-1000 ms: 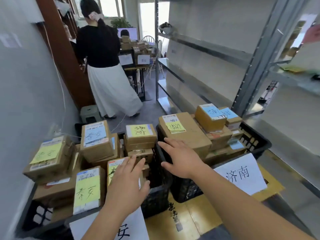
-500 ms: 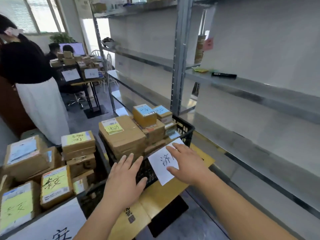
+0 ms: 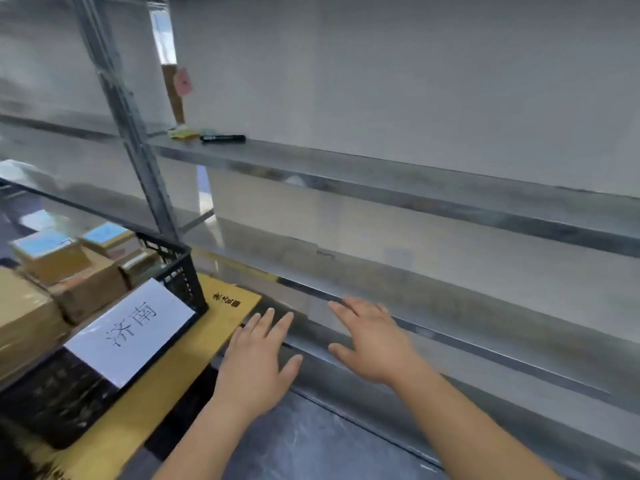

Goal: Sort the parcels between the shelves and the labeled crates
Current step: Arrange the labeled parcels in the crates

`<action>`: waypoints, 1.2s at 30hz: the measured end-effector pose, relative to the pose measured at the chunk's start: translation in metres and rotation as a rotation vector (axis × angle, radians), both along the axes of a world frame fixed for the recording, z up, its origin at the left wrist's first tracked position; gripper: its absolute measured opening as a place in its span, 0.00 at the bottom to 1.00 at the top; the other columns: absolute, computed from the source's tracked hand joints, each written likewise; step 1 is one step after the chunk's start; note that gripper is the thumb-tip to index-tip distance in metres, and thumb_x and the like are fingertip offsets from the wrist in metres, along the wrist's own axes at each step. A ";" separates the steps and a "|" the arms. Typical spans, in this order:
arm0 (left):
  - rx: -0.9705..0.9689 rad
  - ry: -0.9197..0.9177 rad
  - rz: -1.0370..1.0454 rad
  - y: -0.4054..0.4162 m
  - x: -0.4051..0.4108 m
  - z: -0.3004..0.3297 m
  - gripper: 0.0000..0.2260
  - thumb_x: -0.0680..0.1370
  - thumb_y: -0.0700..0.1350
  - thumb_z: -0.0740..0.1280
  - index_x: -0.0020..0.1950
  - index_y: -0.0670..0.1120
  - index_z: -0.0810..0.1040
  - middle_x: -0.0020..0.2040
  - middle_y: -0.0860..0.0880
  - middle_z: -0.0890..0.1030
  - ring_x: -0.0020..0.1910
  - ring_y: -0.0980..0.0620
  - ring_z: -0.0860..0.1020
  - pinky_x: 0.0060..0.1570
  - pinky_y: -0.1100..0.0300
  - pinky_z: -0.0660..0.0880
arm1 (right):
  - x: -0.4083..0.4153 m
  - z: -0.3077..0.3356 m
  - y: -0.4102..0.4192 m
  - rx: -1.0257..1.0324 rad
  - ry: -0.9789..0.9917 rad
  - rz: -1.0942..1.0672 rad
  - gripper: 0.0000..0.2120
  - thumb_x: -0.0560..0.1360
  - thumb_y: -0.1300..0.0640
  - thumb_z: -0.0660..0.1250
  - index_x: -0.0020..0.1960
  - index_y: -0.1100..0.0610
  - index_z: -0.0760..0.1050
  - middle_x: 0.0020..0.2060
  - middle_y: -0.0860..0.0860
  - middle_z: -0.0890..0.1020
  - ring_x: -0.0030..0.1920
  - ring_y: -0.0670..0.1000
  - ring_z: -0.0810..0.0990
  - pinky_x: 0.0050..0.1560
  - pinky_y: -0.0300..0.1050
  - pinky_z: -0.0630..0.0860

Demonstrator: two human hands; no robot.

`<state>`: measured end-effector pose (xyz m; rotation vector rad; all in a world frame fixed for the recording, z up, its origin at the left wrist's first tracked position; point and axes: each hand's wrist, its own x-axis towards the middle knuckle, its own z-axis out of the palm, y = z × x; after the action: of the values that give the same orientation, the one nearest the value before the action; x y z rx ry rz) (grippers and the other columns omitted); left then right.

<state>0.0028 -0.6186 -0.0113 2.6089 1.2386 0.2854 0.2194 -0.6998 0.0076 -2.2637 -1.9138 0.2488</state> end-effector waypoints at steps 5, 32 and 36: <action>-0.029 0.012 -0.161 -0.032 0.096 -0.003 0.32 0.80 0.63 0.60 0.82 0.58 0.53 0.82 0.50 0.55 0.80 0.49 0.54 0.78 0.53 0.55 | 0.076 -0.010 -0.065 -0.022 0.041 -0.174 0.36 0.80 0.39 0.62 0.83 0.45 0.53 0.82 0.49 0.56 0.81 0.51 0.54 0.81 0.56 0.49; -0.090 0.225 -1.027 -0.213 0.580 -0.068 0.34 0.75 0.66 0.54 0.80 0.58 0.57 0.78 0.50 0.65 0.76 0.46 0.64 0.75 0.51 0.62 | 0.417 -0.059 -0.366 -0.114 0.159 -1.056 0.35 0.80 0.38 0.62 0.83 0.44 0.53 0.82 0.48 0.57 0.81 0.53 0.57 0.79 0.53 0.58; -0.091 0.267 -1.021 -0.259 0.628 -0.076 0.32 0.78 0.62 0.60 0.80 0.56 0.58 0.77 0.47 0.66 0.73 0.44 0.67 0.72 0.52 0.65 | 0.471 -0.077 -0.415 -0.110 0.185 -1.096 0.34 0.80 0.39 0.63 0.82 0.45 0.56 0.79 0.48 0.62 0.77 0.54 0.63 0.76 0.53 0.64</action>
<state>0.6306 -0.8777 -0.0874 2.8496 -0.1440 -0.3067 0.6908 -1.1152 -0.0693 -2.8275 -0.3994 0.3700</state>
